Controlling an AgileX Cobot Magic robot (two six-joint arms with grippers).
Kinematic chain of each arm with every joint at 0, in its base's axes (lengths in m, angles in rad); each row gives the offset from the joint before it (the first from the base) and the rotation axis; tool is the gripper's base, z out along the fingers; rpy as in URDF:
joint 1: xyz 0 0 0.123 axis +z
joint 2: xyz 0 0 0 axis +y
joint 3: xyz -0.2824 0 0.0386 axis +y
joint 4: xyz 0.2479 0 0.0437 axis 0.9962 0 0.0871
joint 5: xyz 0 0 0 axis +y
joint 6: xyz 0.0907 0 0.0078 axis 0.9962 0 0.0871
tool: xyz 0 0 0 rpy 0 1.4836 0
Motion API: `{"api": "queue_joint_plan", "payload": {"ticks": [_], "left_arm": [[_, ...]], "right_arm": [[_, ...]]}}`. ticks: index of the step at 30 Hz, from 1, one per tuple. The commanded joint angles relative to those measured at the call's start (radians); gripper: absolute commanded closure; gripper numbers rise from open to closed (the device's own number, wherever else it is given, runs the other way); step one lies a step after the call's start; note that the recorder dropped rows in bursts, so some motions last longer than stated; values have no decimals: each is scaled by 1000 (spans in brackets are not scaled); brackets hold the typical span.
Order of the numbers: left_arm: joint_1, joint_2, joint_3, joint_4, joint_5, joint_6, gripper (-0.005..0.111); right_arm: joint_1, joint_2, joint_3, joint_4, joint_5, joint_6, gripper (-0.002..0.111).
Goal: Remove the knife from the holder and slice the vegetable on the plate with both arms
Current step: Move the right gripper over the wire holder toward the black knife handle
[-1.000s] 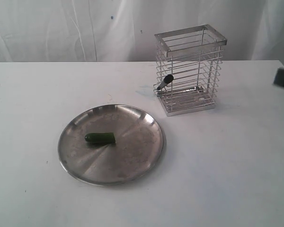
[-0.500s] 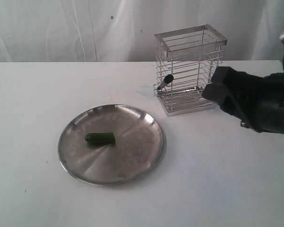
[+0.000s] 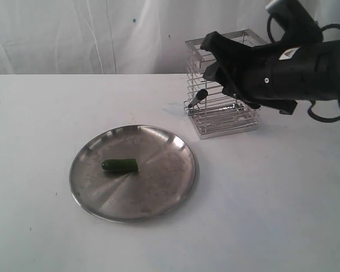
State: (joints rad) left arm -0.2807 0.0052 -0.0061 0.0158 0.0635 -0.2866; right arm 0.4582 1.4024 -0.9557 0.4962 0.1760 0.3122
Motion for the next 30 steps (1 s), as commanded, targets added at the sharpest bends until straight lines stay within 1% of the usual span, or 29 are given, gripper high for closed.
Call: {"api": "queue_joint_plan", "payload": {"ticks": [1,9,19,30], "left_arm": [[0,-5,6,-8,1,-3,107],[0,-5,6,-8,1,-3,107],[0,-5,6,-8,1,-3,107],[0,-5,6,-8,1,-3,107]], "right_arm": [[1,92,-79,3,52,21,66],[-10,218,-208,-3,154,25,66],[-38,209,-209,-71,256,25,66],[-40,255,-209,-65,164,30,66]]}}
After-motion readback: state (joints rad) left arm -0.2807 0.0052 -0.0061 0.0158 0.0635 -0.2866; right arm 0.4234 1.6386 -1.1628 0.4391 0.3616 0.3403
